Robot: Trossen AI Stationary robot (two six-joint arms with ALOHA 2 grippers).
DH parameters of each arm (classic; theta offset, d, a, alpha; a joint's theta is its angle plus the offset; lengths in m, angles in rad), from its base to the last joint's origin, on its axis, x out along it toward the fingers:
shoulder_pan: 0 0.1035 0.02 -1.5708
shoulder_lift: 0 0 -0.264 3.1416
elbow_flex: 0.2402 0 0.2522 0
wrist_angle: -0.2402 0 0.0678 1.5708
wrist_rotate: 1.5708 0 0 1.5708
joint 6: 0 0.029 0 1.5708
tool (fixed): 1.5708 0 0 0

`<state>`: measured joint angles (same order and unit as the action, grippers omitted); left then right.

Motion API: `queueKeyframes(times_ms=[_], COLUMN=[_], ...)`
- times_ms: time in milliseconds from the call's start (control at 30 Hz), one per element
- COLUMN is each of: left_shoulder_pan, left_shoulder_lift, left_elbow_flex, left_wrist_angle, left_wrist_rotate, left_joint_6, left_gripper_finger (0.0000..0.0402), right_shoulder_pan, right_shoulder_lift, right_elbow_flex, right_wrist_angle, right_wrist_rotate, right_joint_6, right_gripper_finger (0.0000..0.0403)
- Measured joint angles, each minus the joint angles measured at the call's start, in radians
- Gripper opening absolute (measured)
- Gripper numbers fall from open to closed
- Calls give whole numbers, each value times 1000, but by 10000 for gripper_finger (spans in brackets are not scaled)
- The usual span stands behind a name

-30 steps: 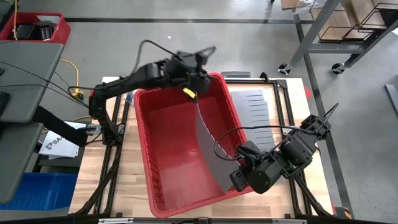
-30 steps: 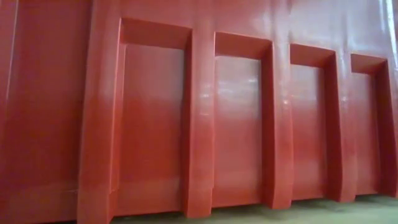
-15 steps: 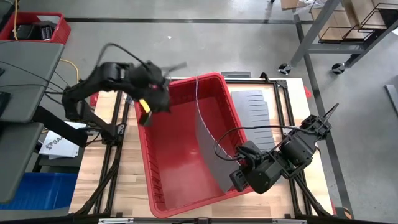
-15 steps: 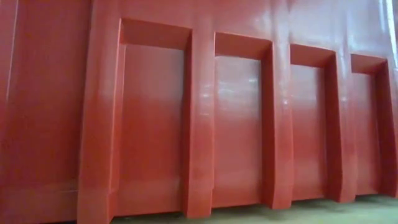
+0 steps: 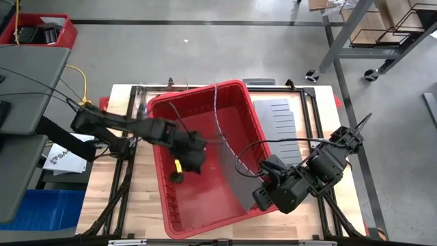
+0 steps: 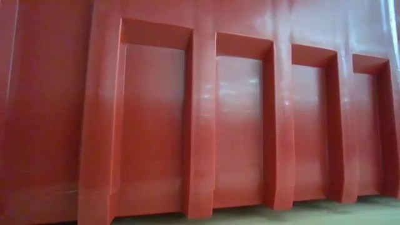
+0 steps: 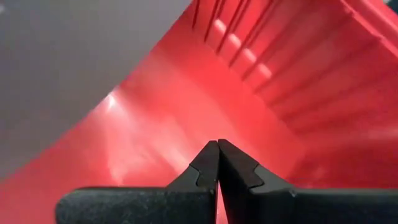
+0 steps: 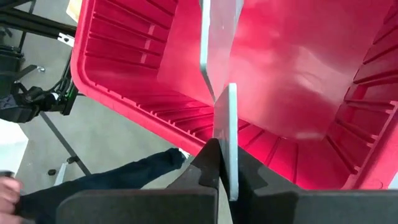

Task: Sort blocks
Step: Assemble the bin divider into the red bin

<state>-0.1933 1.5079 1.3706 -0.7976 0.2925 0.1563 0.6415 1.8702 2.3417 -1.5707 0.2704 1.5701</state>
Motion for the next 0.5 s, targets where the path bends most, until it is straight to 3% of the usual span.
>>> queueKeyframes(times_ms=[100,233,400,500], left_shoulder_pan=[-8,8,19,23], left_shoulder_lift=[-2,7,45,83], left_elbow_flex=[-54,-72,-81,-81], left_wrist_angle=[178,290,333,329], left_wrist_rotate=[-6,-59,-48,-111], left_joint_6=[6,54,91,92], left_gripper_finger=[0,0,0,0], right_shoulder_pan=[0,0,-1,-7], right_shoulder_lift=[0,0,3,2], right_elbow_flex=[0,0,10,12], right_wrist_angle=[0,-1,25,34], right_wrist_rotate=[4,16,50,63], right_joint_6=[0,-4,-24,-29], right_gripper_finger=[0,0,0,0])
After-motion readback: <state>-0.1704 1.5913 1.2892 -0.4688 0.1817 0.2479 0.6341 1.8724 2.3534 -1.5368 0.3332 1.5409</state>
